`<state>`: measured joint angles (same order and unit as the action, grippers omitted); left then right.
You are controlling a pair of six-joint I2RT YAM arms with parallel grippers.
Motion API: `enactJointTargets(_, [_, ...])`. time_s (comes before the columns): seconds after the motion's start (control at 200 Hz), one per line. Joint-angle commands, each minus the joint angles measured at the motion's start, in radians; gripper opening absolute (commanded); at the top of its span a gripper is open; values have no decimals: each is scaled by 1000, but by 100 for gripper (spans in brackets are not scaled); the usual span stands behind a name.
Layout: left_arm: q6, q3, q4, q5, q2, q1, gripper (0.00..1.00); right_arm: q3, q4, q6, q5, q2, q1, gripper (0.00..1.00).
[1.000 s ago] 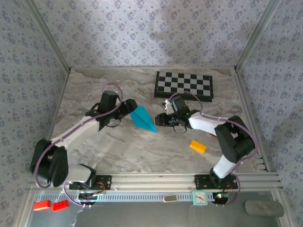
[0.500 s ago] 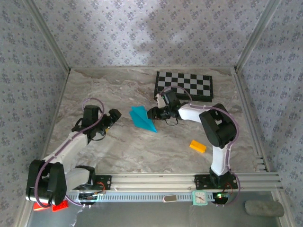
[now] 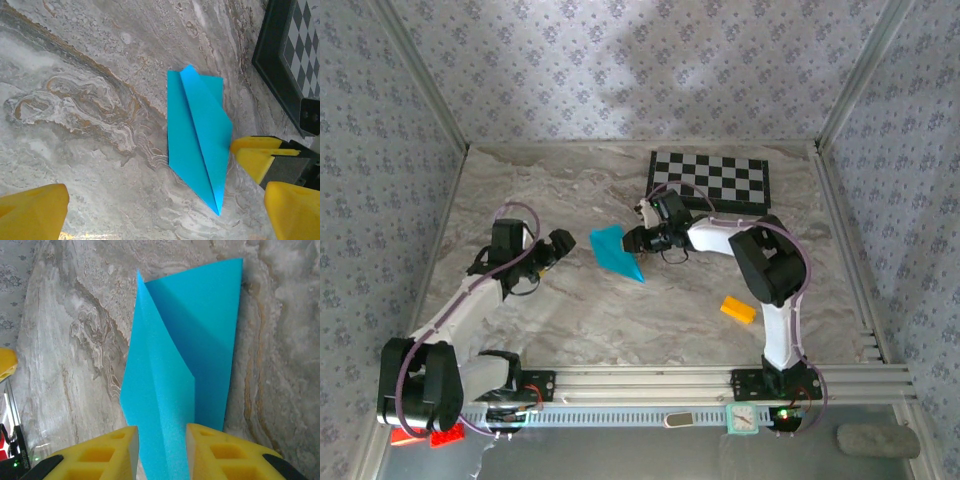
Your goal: Fold a paper plane with a square sheet of paper (pick it up from the middle)
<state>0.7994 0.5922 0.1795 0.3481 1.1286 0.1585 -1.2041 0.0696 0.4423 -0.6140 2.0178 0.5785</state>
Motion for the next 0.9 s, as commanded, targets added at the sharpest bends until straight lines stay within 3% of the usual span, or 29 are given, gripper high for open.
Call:
enactJointTargets(0.0, [-36, 5, -10, 8, 2, -7, 100, -36, -15, -33, -8, 22, 0, 30])
enactJointTargets(0.365, [-40, 16, -39, 36, 47, -8, 100, -57, -27, -48, 32, 35, -3, 30])
enactJointTargets(0.72, [-37, 29, -54, 35, 76, -7, 100, 72, 68, -7, 166, -56, -11, 40])
enactJointTargets(0.895, [-39, 38, -60, 46, 100, -7, 100, 67, 89, 0, 138, -29, -5, 37])
